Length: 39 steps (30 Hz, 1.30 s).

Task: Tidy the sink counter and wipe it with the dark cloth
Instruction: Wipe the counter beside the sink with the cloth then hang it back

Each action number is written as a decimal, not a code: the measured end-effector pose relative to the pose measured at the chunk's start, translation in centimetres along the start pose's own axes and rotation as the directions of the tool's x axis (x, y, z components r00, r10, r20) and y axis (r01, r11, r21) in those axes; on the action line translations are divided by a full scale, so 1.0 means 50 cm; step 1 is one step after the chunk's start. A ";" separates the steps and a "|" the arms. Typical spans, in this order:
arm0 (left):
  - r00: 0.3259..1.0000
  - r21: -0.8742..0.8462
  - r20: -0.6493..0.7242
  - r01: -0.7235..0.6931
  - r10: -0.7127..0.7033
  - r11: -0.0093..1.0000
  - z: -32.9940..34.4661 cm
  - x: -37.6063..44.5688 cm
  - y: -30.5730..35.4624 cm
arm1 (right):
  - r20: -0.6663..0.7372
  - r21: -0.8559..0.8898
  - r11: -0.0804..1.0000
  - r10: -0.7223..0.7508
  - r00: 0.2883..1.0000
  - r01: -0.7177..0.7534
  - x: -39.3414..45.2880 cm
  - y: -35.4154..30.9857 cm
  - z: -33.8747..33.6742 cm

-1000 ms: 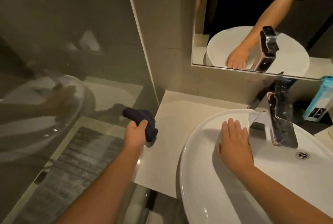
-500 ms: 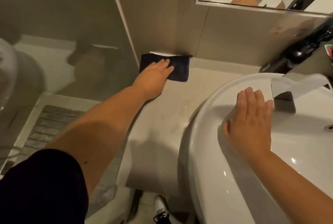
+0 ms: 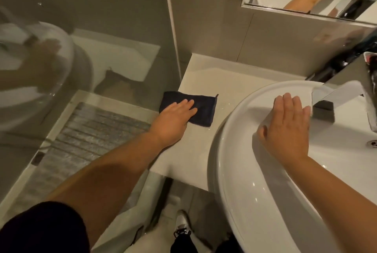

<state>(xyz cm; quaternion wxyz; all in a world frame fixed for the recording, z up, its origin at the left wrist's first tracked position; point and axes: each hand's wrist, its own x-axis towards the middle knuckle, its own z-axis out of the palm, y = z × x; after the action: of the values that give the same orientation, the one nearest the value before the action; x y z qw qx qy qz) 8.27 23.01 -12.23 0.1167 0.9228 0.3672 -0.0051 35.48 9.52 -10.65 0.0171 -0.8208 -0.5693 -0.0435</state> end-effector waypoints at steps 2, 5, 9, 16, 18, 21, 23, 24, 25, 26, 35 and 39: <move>0.999 -0.010 -0.009 0.038 -0.038 0.999 0.009 -0.073 0.028 | 0.007 0.014 1.000 -0.015 1.000 0.014 0.000 0.005 -0.004; 0.995 0.008 -0.012 0.098 -0.098 0.995 0.023 -0.173 0.072 | 0.027 0.030 0.998 -0.048 0.998 0.047 -0.002 0.013 -0.010; 0.990 0.025 -0.040 0.134 -0.133 0.991 0.030 -0.278 0.124 | 0.043 0.045 0.996 -0.078 0.996 0.076 -0.001 0.018 -0.017; 0.885 -0.385 0.083 0.453 -0.458 0.804 -0.024 -0.337 0.215 | 0.105 0.094 0.993 -0.084 0.991 0.074 -0.011 0.019 -0.047; 0.799 -0.583 0.304 0.587 -0.519 0.562 -0.035 -0.345 0.238 | 0.120 0.095 0.992 -0.096 0.988 0.085 -0.012 0.021 -0.054; 0.673 -0.804 0.574 0.573 -0.467 -0.162 -0.045 -0.351 0.285 | 0.155 0.077 0.993 -0.099 0.983 0.088 -0.012 0.022 -0.062; 0.655 -0.744 0.644 0.419 -0.395 -0.520 -0.053 -0.344 0.302 | 0.171 0.069 0.994 -0.092 0.981 0.081 -0.011 0.020 -0.065; 0.660 -0.716 0.645 0.347 -0.385 -0.606 -0.057 -0.337 0.300 | 0.172 0.067 0.995 -0.089 0.981 0.079 -0.010 0.019 -0.066; 0.670 -0.695 0.637 0.285 -0.381 -0.660 -0.060 -0.327 0.292 | 0.171 0.061 0.995 -0.086 0.982 0.077 -0.010 0.019 -0.064; 0.683 -0.676 0.623 0.224 -0.381 -0.702 -0.063 -0.312 0.276 | 0.171 0.052 0.996 -0.081 0.982 0.073 -0.009 0.019 -0.063; 0.751 -0.949 0.239 0.046 -0.616 -0.312 -0.171 0.035 0.099 | 0.075 0.012 1.000 -0.012 0.997 0.011 -0.004 0.003 -0.033; 0.862 -0.807 -0.125 0.200 -0.491 0.555 -0.184 0.224 0.073 | 0.031 -0.005 1.000 0.004 0.999 -0.004 0.001 0.000 -0.018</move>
<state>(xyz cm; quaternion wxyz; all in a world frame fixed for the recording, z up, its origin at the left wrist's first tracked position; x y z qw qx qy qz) 18.23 30.06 -3.58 0.4314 0.6761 0.5241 0.2866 35.44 9.51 -9.76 0.0062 -0.8227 -0.5676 -0.0321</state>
